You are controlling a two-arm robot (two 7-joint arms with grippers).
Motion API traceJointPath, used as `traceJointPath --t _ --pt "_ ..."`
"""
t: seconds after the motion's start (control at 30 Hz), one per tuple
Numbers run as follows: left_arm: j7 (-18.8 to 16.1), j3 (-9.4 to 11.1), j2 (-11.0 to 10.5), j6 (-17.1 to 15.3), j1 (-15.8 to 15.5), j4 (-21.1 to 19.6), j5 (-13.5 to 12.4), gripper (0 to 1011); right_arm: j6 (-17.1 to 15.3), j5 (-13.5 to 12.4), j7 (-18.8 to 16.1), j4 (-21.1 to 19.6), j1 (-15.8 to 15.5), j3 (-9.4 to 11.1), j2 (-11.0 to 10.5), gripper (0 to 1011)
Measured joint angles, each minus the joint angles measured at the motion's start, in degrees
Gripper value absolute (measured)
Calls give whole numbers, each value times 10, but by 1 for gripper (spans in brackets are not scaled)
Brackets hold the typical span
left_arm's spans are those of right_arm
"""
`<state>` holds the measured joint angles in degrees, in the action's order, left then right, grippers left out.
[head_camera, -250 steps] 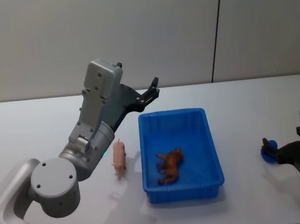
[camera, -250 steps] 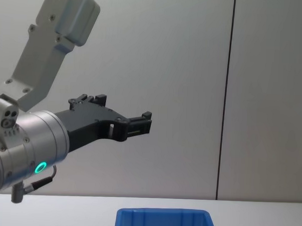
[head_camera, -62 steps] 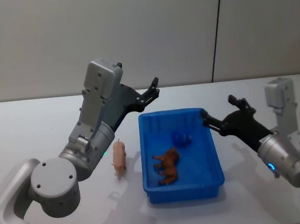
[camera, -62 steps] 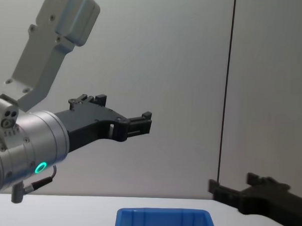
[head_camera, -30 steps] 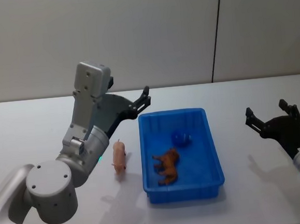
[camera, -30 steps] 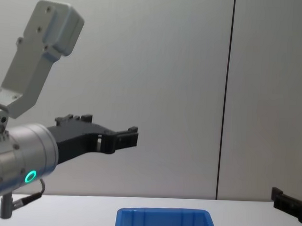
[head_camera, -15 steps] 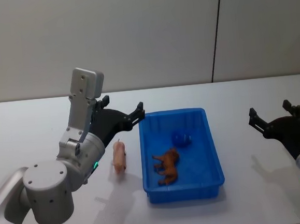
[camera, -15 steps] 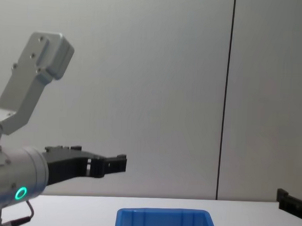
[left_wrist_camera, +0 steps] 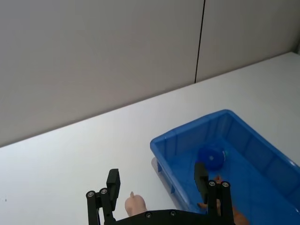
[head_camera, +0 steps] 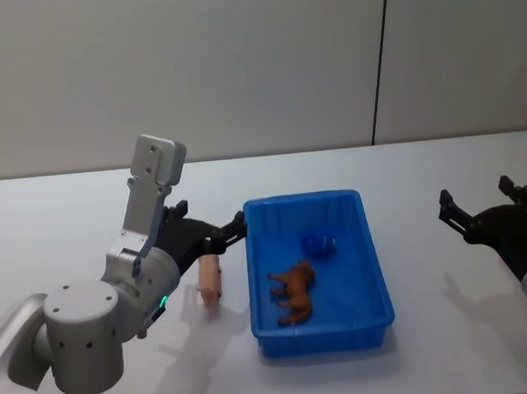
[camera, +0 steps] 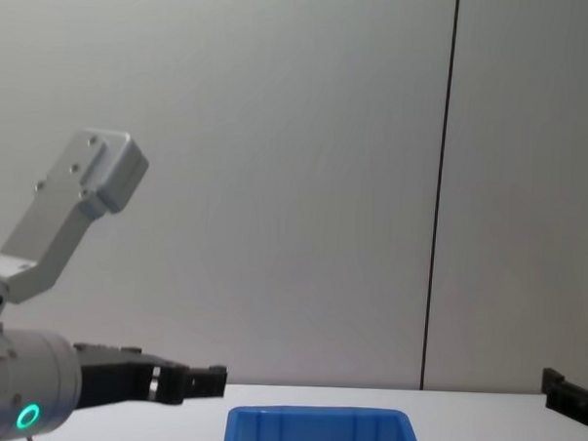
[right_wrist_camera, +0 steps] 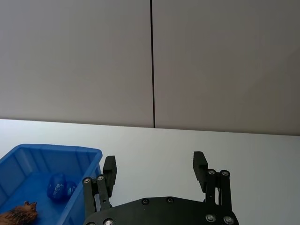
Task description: Pick up the two dolls from the table and place them into the box.
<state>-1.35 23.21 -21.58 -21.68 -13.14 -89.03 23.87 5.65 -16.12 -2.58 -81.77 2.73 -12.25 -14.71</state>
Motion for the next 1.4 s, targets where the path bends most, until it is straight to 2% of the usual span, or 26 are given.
traceJointPath --t 0.47,1.4 --pt "12 0 10 -32 -11 41 -7 1001 0 0 1 0 -1 0 0 1001" --pt "36 1 31 -50 -36 121 -29 1001 0 0 1 0 -1 0 0 1001"
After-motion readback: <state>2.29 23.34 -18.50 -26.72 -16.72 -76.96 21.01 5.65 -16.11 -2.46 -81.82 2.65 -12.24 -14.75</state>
